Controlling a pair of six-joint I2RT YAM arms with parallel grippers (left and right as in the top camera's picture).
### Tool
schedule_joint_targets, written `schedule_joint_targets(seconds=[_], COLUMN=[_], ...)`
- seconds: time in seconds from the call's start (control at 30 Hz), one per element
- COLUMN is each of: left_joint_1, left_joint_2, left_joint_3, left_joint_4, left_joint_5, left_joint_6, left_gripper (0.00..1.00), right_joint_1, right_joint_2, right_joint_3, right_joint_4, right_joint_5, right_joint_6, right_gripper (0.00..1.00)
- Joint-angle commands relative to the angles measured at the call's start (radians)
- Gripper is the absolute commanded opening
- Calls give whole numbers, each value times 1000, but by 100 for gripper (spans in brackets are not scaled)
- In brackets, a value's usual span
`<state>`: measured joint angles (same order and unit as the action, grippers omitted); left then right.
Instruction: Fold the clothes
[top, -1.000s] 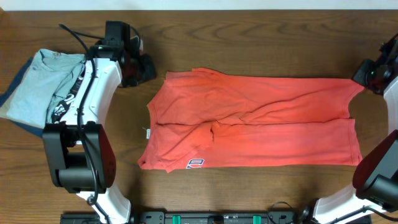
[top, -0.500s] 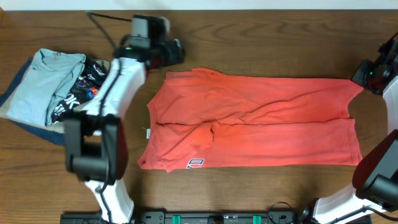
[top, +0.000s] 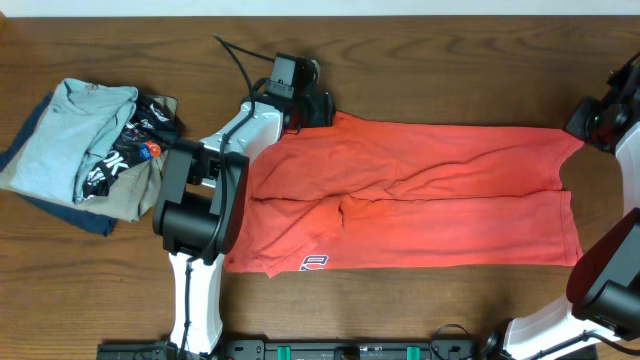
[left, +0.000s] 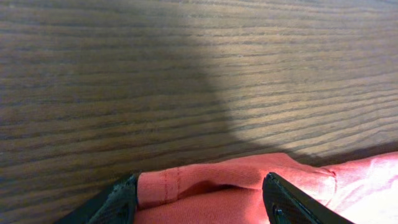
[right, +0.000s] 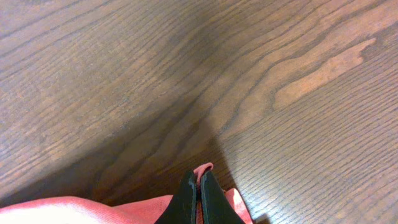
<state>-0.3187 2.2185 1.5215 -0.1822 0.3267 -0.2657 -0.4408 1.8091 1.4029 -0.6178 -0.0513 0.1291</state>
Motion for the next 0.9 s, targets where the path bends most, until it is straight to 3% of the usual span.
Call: schedule_joint_targets(seconds=[0.0,0.07,0.17,0.3,0.87], left_joint_1=[-19,-31,-39,-35,5], left_joint_2=[43,43,43,42,-148], left_joint_3=[13,13,13,15,98], left_joint_4=[-20,-33,-42,-36,-100], left_joint_5=[-21,-21,-21,-24,-25], left_joint_6=[-10,-9,-9,-10,-25], left_gripper=[66,58,32,8,6], right_joint_1=[12,12,12,12,11], right_joint_2=[5,5,5,5,5], right_joint_3=[3,3,3,3,3], right_joint_4=[-3,-3,-3,-3,-3], right_joint_5=[10,10,10,10,10], right_joint_6=[4,4,4,4,4], right_gripper=[1,1,1,1,1])
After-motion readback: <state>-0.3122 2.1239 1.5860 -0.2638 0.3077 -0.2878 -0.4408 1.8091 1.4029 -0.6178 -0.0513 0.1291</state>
